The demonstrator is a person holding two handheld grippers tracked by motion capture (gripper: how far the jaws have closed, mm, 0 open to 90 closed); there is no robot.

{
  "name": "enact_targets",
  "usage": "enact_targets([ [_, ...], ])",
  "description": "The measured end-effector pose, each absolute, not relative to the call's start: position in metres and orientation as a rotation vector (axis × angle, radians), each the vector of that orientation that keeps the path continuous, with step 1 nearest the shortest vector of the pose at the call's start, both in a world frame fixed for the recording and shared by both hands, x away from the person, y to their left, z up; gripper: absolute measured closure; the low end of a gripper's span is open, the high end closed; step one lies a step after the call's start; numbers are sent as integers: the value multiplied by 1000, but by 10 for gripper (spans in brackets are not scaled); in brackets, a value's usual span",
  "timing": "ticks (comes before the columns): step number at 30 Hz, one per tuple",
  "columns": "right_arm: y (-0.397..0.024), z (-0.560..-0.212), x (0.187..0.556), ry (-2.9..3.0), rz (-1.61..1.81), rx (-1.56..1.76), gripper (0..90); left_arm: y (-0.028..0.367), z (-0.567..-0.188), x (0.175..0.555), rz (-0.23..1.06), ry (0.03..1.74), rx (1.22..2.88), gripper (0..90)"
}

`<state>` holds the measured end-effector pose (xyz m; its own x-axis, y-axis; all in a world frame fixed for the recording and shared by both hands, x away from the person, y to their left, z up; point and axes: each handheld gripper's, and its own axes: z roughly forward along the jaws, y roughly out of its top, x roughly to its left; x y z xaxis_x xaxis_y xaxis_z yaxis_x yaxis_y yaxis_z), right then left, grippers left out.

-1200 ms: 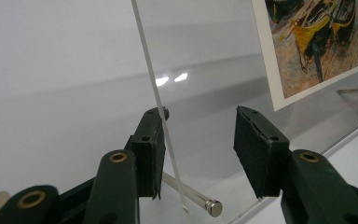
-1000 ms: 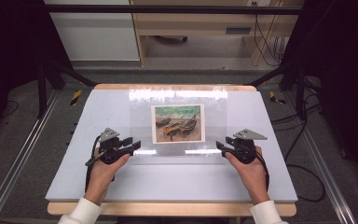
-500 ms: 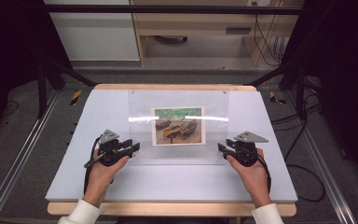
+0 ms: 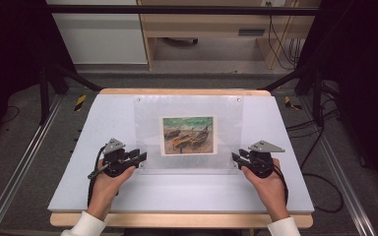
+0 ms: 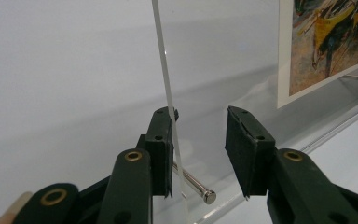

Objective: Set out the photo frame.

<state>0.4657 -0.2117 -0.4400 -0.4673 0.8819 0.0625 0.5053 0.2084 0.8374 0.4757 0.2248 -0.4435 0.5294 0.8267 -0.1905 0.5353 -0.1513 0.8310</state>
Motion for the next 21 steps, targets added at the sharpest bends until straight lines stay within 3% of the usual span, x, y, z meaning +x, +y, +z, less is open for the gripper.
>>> enact_targets([
  [21,-214,-442,458,2078,1150,1264,694,224,-445,467,411,1111,1859,625],
])
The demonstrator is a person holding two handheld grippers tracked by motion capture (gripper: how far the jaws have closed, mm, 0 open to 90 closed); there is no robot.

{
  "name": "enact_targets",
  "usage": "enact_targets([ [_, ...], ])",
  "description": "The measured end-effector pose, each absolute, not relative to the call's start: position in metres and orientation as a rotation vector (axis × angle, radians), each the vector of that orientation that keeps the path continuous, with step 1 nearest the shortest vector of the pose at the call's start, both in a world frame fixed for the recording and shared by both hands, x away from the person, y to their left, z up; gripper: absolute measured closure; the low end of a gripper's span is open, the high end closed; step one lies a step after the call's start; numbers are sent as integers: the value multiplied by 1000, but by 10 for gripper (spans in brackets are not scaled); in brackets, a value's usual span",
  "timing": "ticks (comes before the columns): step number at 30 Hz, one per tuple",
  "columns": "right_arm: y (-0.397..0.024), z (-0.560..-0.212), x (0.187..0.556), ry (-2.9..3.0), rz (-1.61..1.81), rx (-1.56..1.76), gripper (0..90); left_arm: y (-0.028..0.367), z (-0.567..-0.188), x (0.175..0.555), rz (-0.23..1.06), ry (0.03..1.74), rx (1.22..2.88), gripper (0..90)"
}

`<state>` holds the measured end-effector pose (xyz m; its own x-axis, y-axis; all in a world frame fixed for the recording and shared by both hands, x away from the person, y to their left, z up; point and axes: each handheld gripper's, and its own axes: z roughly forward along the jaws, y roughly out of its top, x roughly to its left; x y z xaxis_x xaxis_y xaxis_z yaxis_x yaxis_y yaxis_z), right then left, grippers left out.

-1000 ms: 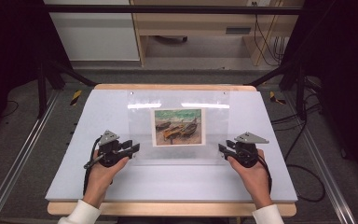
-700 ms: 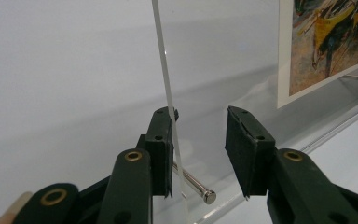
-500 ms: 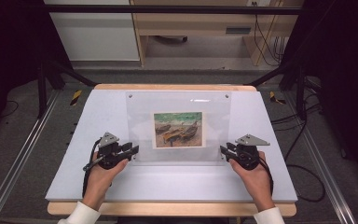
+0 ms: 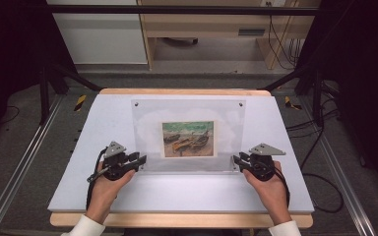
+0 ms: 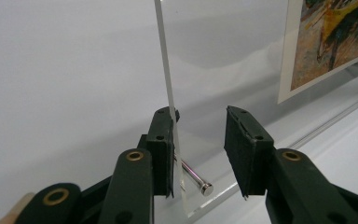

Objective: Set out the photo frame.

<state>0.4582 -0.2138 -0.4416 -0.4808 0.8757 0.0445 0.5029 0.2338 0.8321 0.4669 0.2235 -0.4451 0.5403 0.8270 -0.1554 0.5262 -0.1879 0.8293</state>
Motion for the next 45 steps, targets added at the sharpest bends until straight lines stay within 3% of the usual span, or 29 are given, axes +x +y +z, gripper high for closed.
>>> enact_targets([
  [45,-215,-445,448,2105,1134,1251,705,222,-448,458,415,1097,1898,627],
])
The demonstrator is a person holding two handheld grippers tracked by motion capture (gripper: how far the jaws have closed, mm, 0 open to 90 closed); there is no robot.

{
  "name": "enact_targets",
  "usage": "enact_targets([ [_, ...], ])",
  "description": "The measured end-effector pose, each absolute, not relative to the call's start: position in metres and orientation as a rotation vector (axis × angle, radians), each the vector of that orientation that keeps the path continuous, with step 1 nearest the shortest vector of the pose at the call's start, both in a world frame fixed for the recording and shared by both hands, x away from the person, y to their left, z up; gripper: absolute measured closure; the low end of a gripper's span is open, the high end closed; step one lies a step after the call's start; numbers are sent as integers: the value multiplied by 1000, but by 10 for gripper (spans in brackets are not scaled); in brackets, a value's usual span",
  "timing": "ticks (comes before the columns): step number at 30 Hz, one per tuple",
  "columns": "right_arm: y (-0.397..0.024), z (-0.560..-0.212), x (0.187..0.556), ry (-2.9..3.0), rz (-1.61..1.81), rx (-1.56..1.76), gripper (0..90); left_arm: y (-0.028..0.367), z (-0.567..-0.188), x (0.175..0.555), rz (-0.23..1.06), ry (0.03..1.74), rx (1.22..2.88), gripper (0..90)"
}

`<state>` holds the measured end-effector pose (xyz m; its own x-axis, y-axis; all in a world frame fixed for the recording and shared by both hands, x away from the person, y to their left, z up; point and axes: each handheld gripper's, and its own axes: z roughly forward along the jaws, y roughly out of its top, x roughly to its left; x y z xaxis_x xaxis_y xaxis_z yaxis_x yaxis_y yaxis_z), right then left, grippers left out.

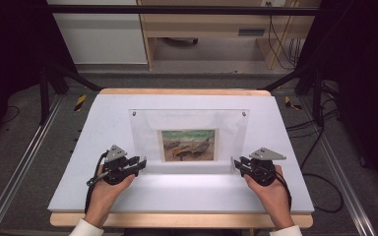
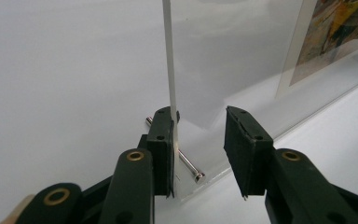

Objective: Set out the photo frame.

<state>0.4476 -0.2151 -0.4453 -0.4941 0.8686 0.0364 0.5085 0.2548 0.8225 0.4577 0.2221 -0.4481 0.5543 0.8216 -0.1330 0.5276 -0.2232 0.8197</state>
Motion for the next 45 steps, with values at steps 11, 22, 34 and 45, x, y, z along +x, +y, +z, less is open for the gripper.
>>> enact_targets([
  [11,-215,-445,447,2108,1128,1244,705,222,-448,457,414,1098,1899,627],
  [22,-215,-445,447,2111,1116,1243,705,222,-448,457,417,1096,1903,627],
  [34,-215,-446,443,2126,1108,1246,709,221,-450,454,419,1086,1925,625],
  [45,-215,-447,442,2122,1108,1243,710,221,-450,453,425,1085,1924,625],
])
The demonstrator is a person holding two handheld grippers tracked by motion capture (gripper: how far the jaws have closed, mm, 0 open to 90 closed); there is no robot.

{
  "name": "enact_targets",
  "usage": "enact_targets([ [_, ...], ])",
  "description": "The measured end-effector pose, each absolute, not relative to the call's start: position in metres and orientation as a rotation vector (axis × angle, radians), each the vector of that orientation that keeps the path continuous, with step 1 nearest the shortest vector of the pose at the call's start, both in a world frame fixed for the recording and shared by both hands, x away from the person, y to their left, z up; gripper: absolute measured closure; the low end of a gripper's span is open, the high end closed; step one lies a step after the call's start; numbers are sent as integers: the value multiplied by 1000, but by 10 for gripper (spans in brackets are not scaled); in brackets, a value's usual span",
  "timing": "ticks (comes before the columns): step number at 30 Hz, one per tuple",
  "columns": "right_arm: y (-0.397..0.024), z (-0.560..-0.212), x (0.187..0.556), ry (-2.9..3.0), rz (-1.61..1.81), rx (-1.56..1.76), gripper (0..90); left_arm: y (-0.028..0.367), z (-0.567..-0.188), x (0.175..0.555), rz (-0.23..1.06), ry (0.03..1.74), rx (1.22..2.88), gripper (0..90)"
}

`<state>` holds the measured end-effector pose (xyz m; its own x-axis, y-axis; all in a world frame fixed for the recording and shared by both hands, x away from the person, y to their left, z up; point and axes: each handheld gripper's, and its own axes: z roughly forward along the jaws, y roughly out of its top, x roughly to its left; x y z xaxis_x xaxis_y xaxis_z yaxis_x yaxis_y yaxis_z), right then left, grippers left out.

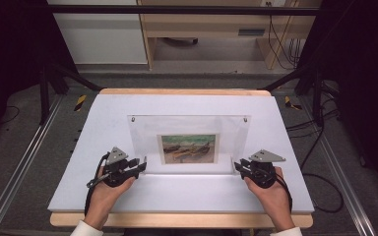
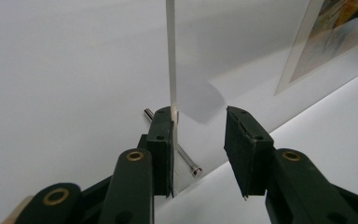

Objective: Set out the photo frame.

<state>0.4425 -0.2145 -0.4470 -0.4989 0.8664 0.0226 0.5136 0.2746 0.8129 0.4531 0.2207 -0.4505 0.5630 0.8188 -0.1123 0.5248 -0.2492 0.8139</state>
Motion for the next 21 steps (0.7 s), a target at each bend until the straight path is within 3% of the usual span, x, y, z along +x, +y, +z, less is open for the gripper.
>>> enact_targets([
  [21,-215,-447,442,2121,1109,1240,710,220,-450,453,428,1085,1929,623],
])
